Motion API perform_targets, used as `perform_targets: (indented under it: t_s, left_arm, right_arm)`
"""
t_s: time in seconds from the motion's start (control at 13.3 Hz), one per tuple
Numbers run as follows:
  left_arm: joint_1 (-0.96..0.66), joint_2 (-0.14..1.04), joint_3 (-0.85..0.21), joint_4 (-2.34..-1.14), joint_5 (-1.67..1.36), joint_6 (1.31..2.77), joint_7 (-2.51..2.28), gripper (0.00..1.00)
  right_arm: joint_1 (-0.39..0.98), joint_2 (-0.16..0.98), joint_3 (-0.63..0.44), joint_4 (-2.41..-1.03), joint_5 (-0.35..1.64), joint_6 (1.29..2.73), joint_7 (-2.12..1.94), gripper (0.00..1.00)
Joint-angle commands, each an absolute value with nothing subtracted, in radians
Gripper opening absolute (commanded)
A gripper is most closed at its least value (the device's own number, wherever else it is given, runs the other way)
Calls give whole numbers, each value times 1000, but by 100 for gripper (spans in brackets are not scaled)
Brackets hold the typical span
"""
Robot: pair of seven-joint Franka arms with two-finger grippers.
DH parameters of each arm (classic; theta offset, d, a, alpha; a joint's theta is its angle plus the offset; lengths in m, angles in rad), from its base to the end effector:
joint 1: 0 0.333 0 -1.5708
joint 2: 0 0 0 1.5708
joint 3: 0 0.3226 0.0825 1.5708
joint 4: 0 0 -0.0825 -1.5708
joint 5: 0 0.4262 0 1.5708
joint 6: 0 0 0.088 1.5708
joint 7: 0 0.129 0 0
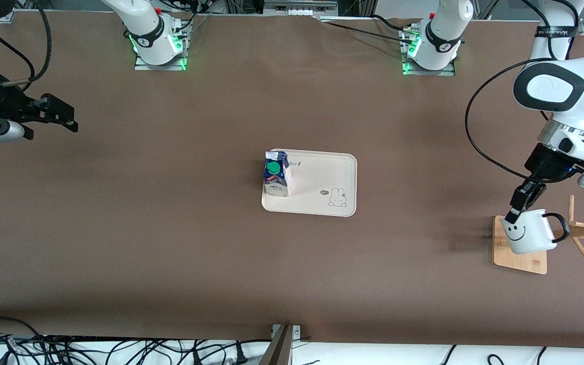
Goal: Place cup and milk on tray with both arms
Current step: 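Lift the white mug off the stand peg with the left gripper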
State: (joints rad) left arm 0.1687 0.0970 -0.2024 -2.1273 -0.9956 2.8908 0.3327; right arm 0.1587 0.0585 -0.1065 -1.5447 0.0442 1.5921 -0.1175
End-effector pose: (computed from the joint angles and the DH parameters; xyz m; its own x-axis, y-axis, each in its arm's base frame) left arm 0.6371 0.0249 0.3866 0.6740 0.5779 0.4601 0.2867 -0.7787 0.5580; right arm 0.6151 0.0395 0.5892 0.9858 0.1680 -0.0063 0.1676 -0.9851 -0.0390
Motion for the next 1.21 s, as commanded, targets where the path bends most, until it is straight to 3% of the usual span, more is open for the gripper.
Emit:
perform_targets:
  t_s: [0.0,0.9,1.13]
  left_arm:
    - [176,29,-254,-2163,-968,2859,351,0]
    - [169,25,-274,-1988,-402,2364,318,0]
    - [169,58,-278,-1878,-319,2125,318,0]
  right_arm:
    - [155,63,-107,-1531,61,1582,-107,100]
    - [156,61,-107,-1532,63,1577,-107,100]
    - [156,61,-107,-1532,67,1575,-107,100]
